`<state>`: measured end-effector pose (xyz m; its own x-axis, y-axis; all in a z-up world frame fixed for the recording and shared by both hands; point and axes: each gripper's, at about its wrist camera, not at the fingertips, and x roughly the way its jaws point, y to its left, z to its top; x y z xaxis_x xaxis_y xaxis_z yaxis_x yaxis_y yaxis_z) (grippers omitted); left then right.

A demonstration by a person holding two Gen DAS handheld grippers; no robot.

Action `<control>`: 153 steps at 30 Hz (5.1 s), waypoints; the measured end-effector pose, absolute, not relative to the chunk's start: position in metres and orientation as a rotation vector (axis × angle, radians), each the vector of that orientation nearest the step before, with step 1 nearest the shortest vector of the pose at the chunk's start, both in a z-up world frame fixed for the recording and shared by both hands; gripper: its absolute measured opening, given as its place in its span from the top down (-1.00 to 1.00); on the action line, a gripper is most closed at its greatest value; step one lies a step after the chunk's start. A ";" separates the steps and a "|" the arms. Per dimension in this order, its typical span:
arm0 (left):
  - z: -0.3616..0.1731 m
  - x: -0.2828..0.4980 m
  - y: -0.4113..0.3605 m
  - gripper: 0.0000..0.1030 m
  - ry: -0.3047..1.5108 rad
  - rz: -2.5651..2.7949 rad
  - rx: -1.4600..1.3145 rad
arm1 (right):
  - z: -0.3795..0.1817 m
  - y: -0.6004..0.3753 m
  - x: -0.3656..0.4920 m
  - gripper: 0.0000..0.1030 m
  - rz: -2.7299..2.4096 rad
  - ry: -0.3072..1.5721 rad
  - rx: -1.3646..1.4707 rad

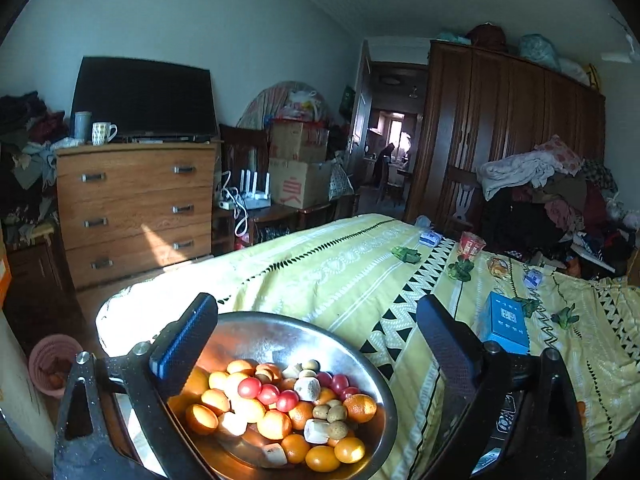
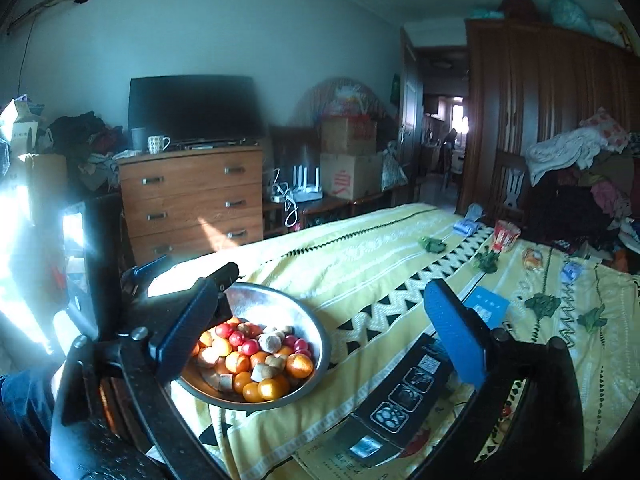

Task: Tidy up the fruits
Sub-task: 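Move both open tools back over the fruit pile, then grasp a beige radish chunk with the left tool while the right tool grasps a kiwi, then carry the radish chunk and kiwi over to the steel bowl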

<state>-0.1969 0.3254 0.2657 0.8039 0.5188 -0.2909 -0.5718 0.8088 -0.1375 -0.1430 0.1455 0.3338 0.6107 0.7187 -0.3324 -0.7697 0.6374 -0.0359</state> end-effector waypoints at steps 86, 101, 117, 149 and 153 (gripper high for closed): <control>0.051 0.014 0.021 0.47 0.881 -0.241 -0.026 | 0.116 -0.167 -0.004 0.09 0.465 0.924 0.153; 0.060 0.019 0.053 0.53 0.835 -0.264 -0.159 | 0.052 -0.060 0.115 0.19 0.588 1.017 -0.074; 0.053 -0.005 0.052 -0.19 0.824 -0.251 -0.102 | 0.075 -0.072 0.083 0.50 0.601 0.936 -0.058; 0.116 -0.032 -0.011 0.27 0.797 -0.248 0.012 | 0.149 -0.144 -0.024 0.49 0.292 0.892 0.006; 0.131 -0.044 -0.020 0.27 0.766 -0.263 0.020 | 0.156 -0.150 -0.035 0.49 0.276 0.882 0.004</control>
<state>-0.0442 -0.0196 0.1307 0.6895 -0.2276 -0.6876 0.2418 0.9672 -0.0777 -0.0353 -0.1498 0.1563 0.6028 0.2396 -0.7611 -0.2366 0.9646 0.1162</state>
